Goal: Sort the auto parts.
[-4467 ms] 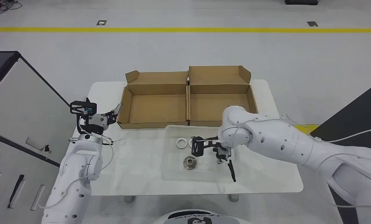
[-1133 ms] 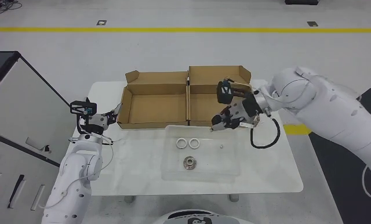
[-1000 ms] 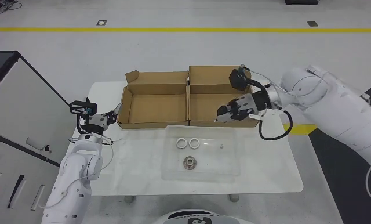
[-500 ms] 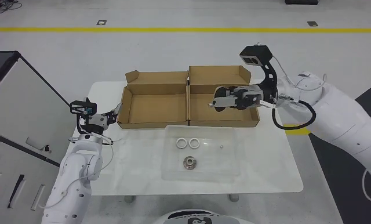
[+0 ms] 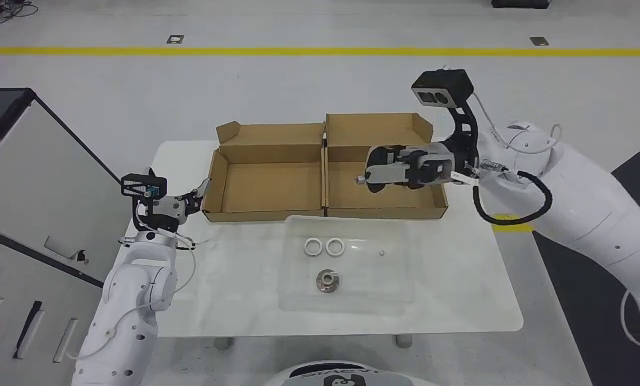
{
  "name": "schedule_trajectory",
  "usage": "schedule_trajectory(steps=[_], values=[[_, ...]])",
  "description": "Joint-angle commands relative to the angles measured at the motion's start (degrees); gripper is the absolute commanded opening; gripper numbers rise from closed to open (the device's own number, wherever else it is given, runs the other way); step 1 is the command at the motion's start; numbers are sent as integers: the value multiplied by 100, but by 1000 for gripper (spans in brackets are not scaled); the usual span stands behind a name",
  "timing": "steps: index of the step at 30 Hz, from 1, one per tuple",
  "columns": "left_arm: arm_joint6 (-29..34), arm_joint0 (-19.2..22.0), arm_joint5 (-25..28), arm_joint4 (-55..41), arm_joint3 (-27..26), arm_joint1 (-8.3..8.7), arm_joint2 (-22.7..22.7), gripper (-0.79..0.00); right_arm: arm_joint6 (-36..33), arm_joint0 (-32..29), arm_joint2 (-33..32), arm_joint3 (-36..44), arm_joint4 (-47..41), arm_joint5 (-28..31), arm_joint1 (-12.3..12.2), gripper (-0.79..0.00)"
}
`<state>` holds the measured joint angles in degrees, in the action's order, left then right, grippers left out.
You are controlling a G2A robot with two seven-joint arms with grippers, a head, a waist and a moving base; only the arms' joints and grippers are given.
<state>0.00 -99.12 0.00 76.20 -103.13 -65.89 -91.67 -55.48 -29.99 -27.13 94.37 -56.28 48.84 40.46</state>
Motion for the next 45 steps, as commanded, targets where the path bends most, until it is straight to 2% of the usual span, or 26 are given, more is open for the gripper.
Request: schedule_trajectory(steps=[1, 14, 17, 23, 35, 45], values=[[0, 0, 0, 0, 0, 0, 0, 0, 0, 0, 0, 0, 0, 0, 0, -785], [0, 0, 0, 0, 0, 0, 0, 0, 0, 0, 0, 0, 0, 0, 0, -785], [0, 0, 0, 0, 0, 0, 0, 0, 117, -67, -164, 190, -76, -60, 23, -785], [0, 0, 0, 0, 0, 0, 0, 0, -196, -159, -466, 572, -886, -200, 121, -785], [0, 0, 0, 0, 0, 0, 0, 0, -714, -535, -1136, 846, -2197, -717, 522, -785], [0, 0, 0, 0, 0, 0, 0, 0, -1384, -1053, -1995, 1091, -3227, -1386, 1017, -785]])
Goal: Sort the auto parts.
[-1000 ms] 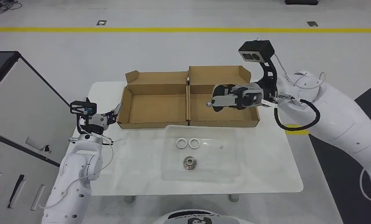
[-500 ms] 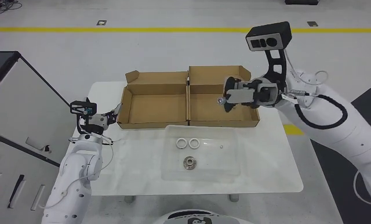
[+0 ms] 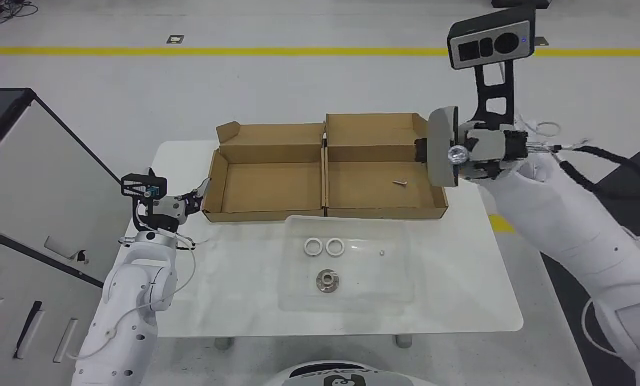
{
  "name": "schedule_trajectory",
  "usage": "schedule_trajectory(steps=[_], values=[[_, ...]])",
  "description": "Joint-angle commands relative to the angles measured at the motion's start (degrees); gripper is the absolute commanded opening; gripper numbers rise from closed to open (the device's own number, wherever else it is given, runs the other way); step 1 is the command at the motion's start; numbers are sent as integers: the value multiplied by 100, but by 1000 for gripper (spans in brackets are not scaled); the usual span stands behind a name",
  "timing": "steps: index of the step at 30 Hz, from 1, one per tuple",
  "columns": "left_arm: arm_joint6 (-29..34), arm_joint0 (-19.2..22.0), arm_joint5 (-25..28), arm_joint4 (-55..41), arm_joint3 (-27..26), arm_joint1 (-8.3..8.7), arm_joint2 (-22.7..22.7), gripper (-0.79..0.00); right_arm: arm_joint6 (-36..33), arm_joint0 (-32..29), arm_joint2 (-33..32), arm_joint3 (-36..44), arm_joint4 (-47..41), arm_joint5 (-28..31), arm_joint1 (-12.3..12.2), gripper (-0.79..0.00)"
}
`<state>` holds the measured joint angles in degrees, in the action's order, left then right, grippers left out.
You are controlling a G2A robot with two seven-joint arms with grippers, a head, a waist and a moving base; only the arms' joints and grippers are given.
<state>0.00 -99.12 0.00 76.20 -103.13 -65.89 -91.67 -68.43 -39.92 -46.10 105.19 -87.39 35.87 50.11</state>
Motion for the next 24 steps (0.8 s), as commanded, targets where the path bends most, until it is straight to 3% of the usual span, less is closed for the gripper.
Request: schedule_trajectory(steps=[1, 6, 13, 19, 24], values=[[0, 0, 0, 0, 0, 0, 0, 0, -192, -130, -197, 30, -250, -191, 118, -785], [0, 0, 0, 0, 0, 0, 0, 0, -651, -440, -657, -55, -535, -650, 453, -785], [0, 0, 0, 0, 0, 0, 0, 0, -681, -598, -1005, -329, 374, -682, 806, -785], [0, 0, 0, 0, 0, 0, 0, 0, -560, -498, -1104, -688, 1734, -571, 906, -785], [0, 0, 0, 0, 0, 0, 0, 0, -251, -481, -1106, -664, 2332, -651, 957, -785]])
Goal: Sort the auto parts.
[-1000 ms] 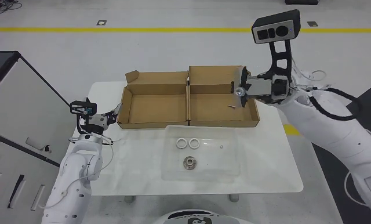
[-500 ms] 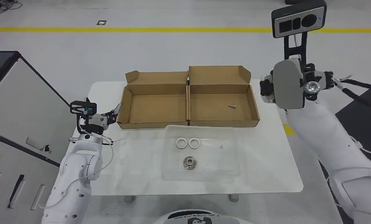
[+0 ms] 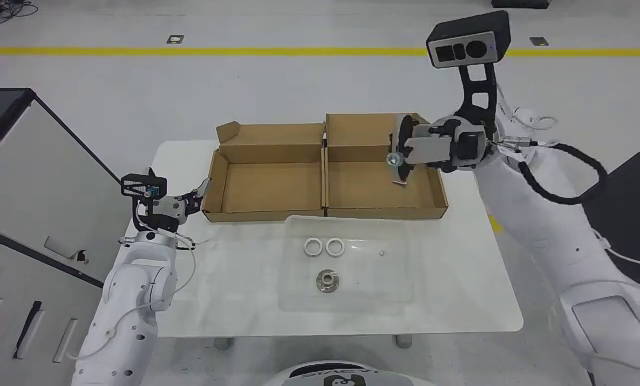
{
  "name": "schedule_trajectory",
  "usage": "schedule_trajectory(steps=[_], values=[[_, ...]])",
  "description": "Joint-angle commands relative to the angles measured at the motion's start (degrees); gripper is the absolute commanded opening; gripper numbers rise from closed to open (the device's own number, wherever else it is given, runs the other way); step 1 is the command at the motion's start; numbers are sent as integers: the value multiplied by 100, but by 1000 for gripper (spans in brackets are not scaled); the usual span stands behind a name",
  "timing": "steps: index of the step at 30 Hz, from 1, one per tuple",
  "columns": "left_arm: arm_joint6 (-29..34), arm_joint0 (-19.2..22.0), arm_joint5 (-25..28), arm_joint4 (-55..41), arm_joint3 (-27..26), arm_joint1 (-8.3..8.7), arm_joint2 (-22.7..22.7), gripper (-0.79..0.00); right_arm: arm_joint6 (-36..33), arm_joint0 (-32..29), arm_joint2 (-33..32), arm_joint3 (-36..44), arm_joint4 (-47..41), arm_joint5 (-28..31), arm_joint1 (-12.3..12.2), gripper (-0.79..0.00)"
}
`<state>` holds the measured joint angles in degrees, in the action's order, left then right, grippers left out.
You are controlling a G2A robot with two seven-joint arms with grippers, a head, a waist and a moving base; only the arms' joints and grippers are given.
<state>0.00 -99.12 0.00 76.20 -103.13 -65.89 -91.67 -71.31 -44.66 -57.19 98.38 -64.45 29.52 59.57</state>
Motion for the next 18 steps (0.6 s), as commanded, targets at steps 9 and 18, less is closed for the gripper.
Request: schedule_trajectory(steps=[9, 18], values=[[0, 0, 0, 0, 0, 0, 0, 0, -381, -143, 85, 17, -1217, -46, 204, -785], [0, 0, 0, 0, 0, 0, 0, 0, -690, -268, -115, -42, -2087, -345, 405, -785]])
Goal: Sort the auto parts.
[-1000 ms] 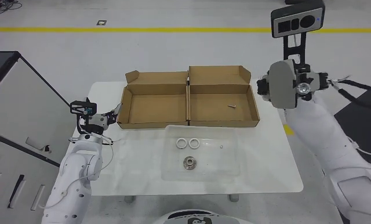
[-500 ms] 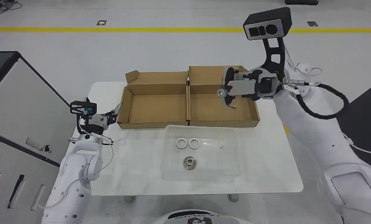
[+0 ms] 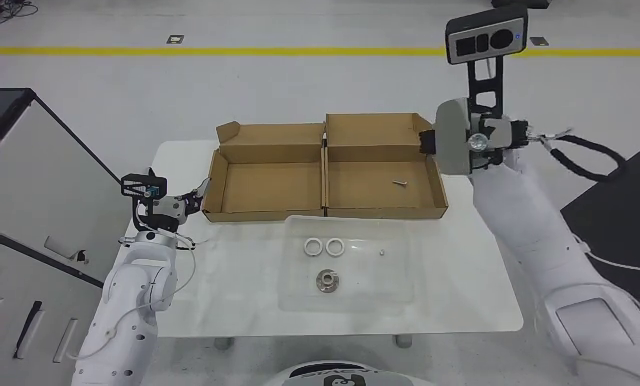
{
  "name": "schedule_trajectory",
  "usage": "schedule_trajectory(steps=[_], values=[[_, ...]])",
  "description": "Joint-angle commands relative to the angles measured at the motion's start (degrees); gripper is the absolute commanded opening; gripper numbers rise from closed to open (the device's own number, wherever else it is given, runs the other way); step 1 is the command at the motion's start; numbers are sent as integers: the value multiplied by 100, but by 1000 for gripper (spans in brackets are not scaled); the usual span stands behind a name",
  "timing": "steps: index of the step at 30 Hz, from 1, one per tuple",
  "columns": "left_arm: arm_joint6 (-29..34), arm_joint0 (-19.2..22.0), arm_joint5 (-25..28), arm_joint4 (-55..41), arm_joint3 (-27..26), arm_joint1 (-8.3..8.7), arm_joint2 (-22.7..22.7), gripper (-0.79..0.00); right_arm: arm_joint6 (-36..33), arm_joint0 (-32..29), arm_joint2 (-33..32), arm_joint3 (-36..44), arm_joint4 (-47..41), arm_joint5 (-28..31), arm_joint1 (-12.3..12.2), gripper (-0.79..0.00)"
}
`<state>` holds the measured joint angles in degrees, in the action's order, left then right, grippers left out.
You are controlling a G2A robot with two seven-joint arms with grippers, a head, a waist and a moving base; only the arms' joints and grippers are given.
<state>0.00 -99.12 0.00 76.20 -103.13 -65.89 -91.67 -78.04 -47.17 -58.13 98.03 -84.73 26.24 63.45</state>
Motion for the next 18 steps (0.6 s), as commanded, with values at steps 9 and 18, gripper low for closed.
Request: schedule_trajectory(steps=[9, 18], values=[[0, 0, 0, 0, 0, 0, 0, 0, 24, -30, -220, -188, 672, -31, 117, -785], [0, 0, 0, 0, 0, 0, 0, 0, 370, -49, -361, -133, 1669, -34, 162, -785]])
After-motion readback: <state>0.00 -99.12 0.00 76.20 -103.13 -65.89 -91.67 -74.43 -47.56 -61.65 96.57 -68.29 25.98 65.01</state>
